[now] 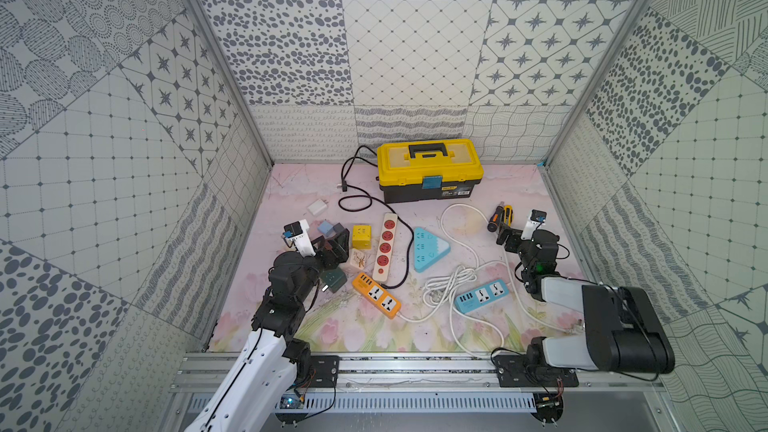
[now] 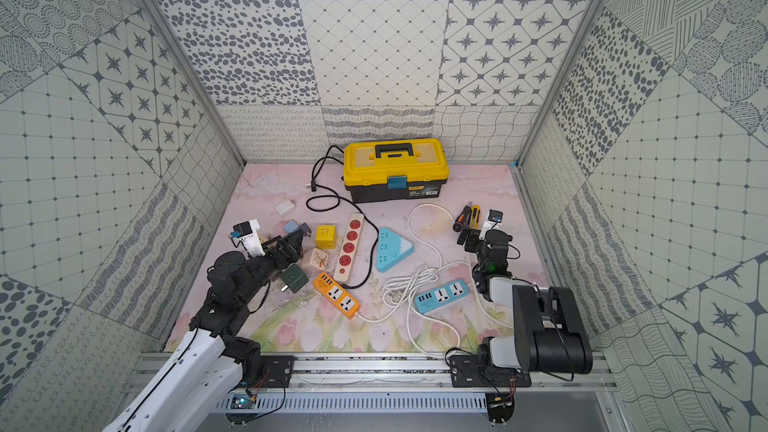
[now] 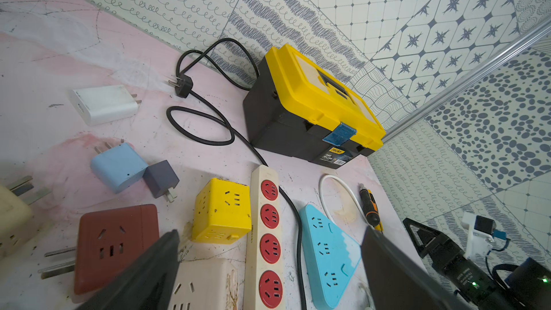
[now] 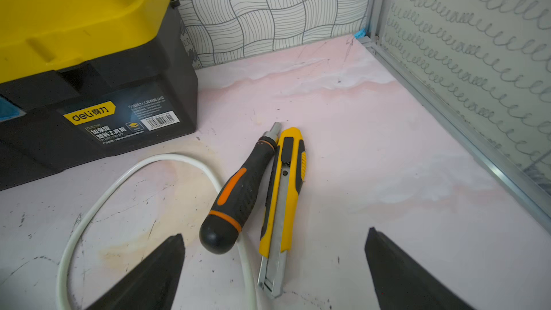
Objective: Pull the plug off the socket
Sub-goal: Reset both arms
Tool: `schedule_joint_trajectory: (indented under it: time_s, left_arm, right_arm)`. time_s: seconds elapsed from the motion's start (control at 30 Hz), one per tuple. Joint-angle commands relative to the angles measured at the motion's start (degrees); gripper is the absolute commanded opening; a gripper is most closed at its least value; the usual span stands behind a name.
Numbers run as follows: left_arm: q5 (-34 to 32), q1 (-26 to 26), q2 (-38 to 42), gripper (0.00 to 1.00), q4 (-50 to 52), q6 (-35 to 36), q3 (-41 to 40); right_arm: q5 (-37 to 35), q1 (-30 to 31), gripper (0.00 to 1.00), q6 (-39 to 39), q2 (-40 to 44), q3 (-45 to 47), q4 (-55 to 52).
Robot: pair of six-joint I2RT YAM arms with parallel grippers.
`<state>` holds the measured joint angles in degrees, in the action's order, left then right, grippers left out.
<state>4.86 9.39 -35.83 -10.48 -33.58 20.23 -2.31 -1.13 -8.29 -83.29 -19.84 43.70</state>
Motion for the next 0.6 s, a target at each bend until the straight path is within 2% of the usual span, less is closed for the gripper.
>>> schedule_joint_trajectory:
  time_s: [0.0,0.03,0.1,0.17,0.23,0.3,0.37,0.47,0.57]
  left_arm:
    - [-0.47,-0.13,-1.25,0.99,0.95,2.51,1.45]
    - [-0.88,0.01,-1.42,0.99,1.36,2.97,1.62]
    - [-2.53,-0.09,-2.39,1.00,1.56,4.67,1.82]
    - [-5.05,-0.10,-4.75,0.99,1.42,6.96,2.25]
    - [-9.18,-0.01,-7.94,0.99,2.52,9.10,3.76]
    - [-13.63,-0.03,-11.96,1.00,3.23,11.83,5.51]
    - [-17.19,-0.08,-16.06,1.00,2.55,14.03,6.60]
    - [-21.65,-0.15,-23.24,1.00,-3.30,18.21,6.30]
    - [-25.16,-0.09,-32.78,1.00,-13.43,24.64,5.53]
  right_arm:
    - [5.81,1.20,0.99,5.87,-6.77,-0.03,13.55]
    - [5.97,1.64,0.99,7.48,-3.79,-1.72,4.79]
    - [7.18,2.17,0.99,7.60,-7.72,-0.40,14.43]
    - [3.75,2.09,0.99,6.95,-4.92,-3.02,4.12]
    - [2.48,2.11,0.99,5.84,-6.68,-3.09,7.08]
    - [2.56,2.09,0.99,6.21,-5.53,-4.00,3.20]
    - [2.53,2.15,0.99,6.10,-5.98,-3.69,4.65]
    - [2.48,2.18,0.99,6.27,-5.84,-3.80,4.03]
    - [2.39,2.25,0.99,6.27,-5.85,-3.76,3.97]
